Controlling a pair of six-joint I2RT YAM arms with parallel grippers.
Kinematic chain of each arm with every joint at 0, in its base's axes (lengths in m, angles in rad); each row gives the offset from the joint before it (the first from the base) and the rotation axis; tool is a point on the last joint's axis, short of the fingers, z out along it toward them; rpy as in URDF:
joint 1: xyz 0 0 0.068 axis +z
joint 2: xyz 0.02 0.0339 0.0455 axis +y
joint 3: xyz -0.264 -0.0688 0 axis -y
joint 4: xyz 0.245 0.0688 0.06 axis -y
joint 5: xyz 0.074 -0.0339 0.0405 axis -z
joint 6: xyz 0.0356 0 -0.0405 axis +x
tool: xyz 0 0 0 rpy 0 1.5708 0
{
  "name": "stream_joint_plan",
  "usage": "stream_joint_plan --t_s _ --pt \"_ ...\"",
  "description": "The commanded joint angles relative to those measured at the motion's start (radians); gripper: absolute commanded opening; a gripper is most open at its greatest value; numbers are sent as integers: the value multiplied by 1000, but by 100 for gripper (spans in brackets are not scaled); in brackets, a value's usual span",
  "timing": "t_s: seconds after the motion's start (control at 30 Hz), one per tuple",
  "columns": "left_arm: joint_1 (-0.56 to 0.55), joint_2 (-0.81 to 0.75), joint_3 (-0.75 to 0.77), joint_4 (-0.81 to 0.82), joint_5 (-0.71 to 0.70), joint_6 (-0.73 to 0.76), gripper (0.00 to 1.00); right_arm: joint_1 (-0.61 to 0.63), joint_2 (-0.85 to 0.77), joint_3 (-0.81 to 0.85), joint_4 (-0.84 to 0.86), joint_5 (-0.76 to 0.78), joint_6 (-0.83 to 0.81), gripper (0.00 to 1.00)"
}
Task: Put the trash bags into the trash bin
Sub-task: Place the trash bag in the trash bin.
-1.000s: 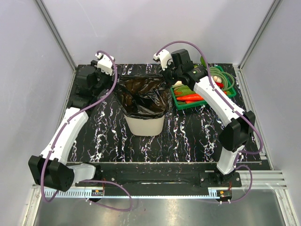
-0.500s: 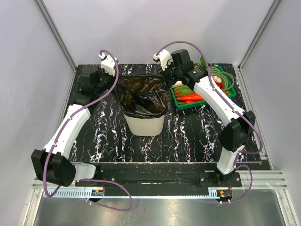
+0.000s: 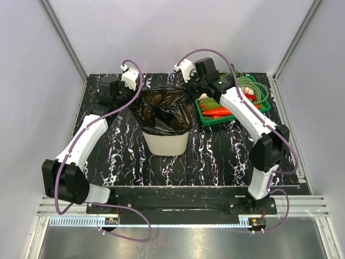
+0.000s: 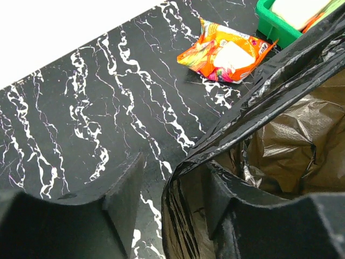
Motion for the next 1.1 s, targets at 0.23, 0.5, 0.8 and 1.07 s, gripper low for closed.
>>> stream_joint_plan --t_s 0.23,0.5,0.8,1.07 --pt "14 -27 -62 83 -35 8 76 -5 -7 14 11 -58 -25 0" --pt "18 -42 -112 209 -72 -57 77 -5 13 39 11 -48 6 0" --pt "18 -50 -149 180 -66 -6 77 -8 33 36 10 -24 9 0" --pt "18 -107 -194 168 -48 40 77 -8 26 24 10 -32 15 0"
